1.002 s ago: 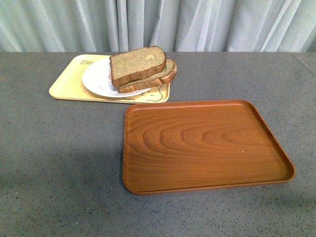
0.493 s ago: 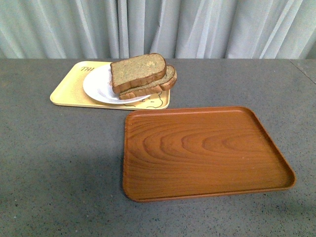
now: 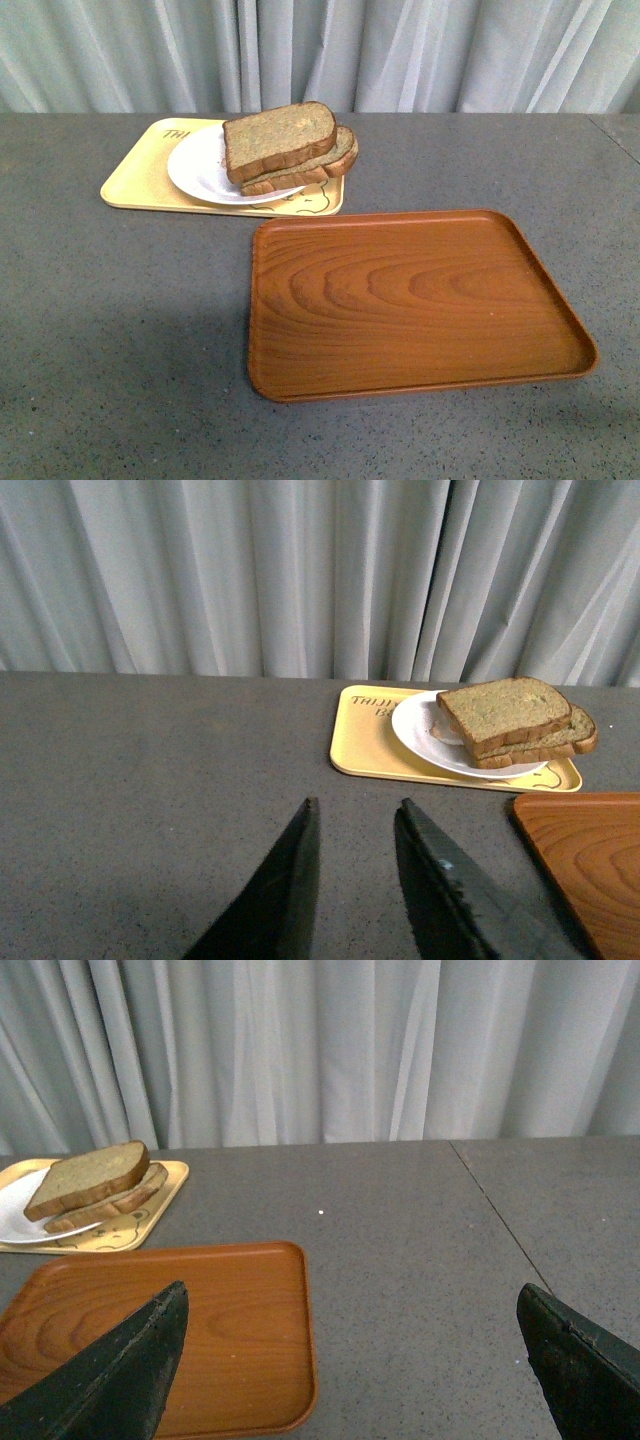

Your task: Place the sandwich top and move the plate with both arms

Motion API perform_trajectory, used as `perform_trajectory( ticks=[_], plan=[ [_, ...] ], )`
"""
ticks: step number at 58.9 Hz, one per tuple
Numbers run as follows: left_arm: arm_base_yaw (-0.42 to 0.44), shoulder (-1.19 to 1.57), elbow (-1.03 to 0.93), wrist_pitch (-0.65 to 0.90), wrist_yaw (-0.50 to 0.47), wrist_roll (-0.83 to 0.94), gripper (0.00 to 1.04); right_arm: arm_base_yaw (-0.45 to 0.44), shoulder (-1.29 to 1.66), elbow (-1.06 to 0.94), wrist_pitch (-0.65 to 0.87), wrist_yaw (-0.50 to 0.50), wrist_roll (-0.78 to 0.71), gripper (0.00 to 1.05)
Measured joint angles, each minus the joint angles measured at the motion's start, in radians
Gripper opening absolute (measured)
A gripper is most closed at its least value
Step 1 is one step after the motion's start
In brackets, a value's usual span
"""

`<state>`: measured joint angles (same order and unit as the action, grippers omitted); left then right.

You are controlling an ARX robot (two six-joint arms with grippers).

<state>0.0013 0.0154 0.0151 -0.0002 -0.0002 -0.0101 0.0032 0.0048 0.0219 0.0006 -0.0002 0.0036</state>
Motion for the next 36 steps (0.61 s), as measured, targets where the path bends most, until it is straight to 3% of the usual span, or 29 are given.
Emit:
perform_trajectory(
  ticks=[22, 36],
  plan=[
    [0.000, 0.000, 0.000, 0.000, 0.000, 0.001, 0.97, 0.000, 0.000, 0.000, 0.000, 0.000, 0.000, 0.96],
    [0.000, 0.000, 0.000, 0.000, 0.000, 0.002, 0.96, 0.000, 0.000, 0.000, 0.000, 0.000, 0.000, 0.96]
  ],
)
